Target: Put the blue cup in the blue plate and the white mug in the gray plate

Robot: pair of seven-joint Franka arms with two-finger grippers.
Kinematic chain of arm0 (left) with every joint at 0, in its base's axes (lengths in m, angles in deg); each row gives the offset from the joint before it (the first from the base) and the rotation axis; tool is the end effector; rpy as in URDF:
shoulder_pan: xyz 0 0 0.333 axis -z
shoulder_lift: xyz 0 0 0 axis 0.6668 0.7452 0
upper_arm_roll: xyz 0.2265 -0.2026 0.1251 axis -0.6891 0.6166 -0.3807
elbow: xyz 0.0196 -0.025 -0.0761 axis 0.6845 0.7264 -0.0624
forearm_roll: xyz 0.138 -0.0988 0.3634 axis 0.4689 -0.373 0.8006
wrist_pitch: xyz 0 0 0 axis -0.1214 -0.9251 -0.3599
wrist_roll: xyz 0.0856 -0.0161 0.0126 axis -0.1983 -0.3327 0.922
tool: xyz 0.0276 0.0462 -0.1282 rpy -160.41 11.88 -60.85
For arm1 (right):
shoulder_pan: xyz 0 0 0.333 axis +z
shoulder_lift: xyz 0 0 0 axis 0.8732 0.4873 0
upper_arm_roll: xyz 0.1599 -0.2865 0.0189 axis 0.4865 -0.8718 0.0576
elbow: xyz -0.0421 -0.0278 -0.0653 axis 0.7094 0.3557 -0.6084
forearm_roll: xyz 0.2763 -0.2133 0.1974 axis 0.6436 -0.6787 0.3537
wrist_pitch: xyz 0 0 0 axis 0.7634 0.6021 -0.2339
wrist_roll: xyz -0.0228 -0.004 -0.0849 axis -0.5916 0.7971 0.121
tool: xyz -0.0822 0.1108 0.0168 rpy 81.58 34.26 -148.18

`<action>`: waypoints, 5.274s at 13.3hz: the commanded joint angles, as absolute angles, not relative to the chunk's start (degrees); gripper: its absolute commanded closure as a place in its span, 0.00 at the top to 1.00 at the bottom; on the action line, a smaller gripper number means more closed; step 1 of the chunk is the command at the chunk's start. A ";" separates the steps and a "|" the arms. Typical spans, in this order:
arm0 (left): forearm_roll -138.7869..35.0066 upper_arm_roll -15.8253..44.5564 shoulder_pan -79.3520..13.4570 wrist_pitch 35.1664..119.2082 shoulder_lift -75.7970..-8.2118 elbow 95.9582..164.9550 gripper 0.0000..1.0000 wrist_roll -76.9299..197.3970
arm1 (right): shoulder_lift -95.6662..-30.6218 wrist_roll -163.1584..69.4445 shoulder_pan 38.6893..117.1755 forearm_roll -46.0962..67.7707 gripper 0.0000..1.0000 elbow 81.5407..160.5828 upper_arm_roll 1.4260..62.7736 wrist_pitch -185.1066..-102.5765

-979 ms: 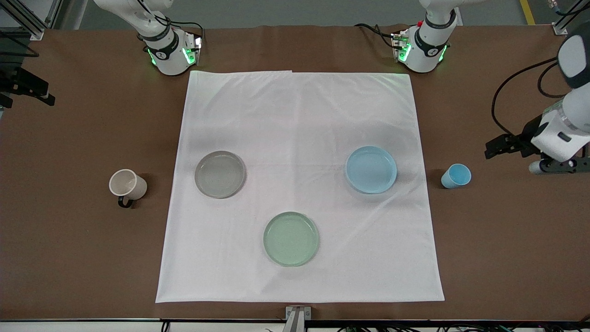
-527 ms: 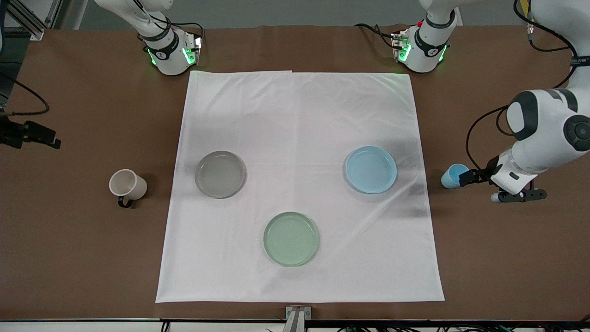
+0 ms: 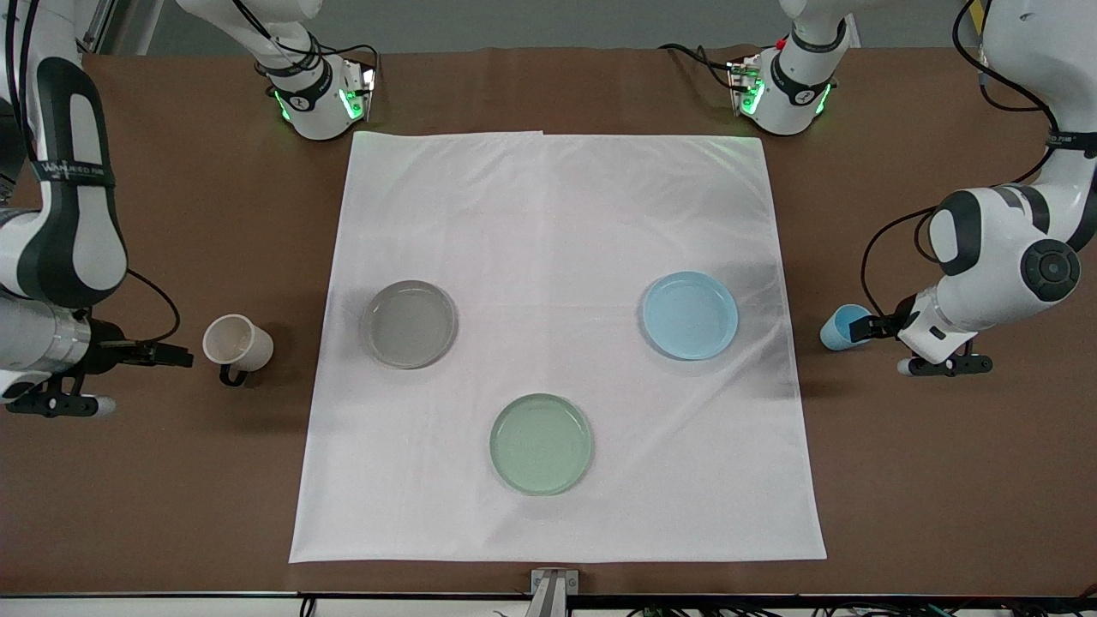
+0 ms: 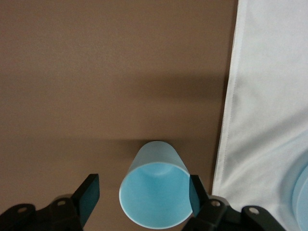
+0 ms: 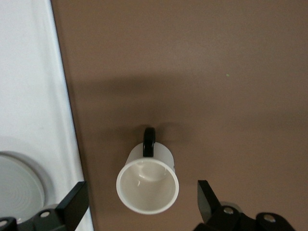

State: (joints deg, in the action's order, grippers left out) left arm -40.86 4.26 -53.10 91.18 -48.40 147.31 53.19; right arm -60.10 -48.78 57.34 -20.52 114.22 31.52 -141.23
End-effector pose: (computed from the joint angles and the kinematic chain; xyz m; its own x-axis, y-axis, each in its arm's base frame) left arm 0.5951 0.0353 0.2494 0.9966 0.0252 -0.0781 0.0271 -0.9994 0.0223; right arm 0.6722 -0.0959 0.3294 0.9929 -0.0753 -0.0926 -0.0802 -0.9955 -0.0502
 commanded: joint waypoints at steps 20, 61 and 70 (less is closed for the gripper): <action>-40.00 5.26 -53.69 91.16 -47.85 149.92 0.01 53.78 | -55.49 -48.15 58.02 -16.25 0.00 126.02 31.92 -158.92; -31.82 23.99 -59.57 57.94 -53.91 114.16 1.00 66.37 | -63.67 -40.41 64.18 -25.04 1.00 98.87 30.69 -121.57; -37.35 19.98 -56.26 47.39 -64.97 112.74 1.00 65.56 | -63.58 -40.59 60.75 -23.19 1.00 94.81 30.78 -112.96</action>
